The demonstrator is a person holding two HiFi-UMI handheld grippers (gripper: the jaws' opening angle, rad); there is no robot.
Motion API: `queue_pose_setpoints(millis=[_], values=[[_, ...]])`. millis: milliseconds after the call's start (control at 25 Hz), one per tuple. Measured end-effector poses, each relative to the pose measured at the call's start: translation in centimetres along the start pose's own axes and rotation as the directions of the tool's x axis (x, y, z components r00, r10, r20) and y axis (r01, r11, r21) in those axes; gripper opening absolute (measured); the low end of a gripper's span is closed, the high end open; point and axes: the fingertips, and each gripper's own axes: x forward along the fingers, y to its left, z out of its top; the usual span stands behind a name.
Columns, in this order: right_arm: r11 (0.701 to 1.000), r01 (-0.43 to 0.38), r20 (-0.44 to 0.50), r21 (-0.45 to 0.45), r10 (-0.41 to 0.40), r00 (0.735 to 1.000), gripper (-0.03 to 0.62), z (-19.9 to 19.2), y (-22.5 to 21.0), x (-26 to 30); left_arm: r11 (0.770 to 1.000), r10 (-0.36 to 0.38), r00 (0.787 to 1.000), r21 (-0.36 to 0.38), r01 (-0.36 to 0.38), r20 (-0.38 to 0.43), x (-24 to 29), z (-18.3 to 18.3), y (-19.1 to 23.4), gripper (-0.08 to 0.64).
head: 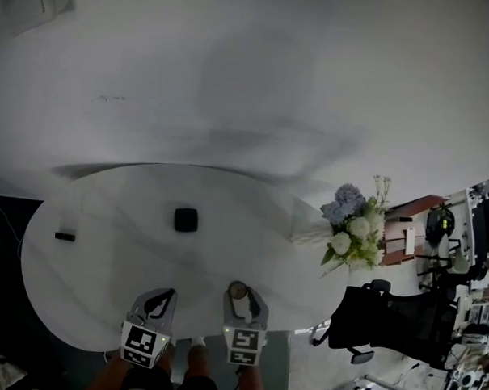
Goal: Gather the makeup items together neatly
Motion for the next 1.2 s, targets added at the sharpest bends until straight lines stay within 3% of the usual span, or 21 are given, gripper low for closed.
queue_pose_setpoints(millis=[560, 1160, 1200], values=[[0.998, -0.051, -0.084, 0.022, 0.053, 0.995, 0.216, -5.9, -0.1, 2.5, 0.999, 0.022, 0.997, -0.031, -0.025, -0.073, 0.9, -4.1, -1.7, 0.011], [0.998, -0.038, -0.045, 0.054, 0.04, 0.998, 0.219, -5.9, -0.5, 2.4, 0.999, 0.043, 0.997, -0.031, -0.045, -0.061, 0.8, -3.7, -2.5, 0.011], [0.997, -0.039, -0.04, 0.06, 0.042, 0.998, 0.259, -5.9, -0.5, 2.4, 0.998, 0.043, 0.997, -0.033, -0.046, -0.063, 0.8, -3.8, -2.5, 0.011]])
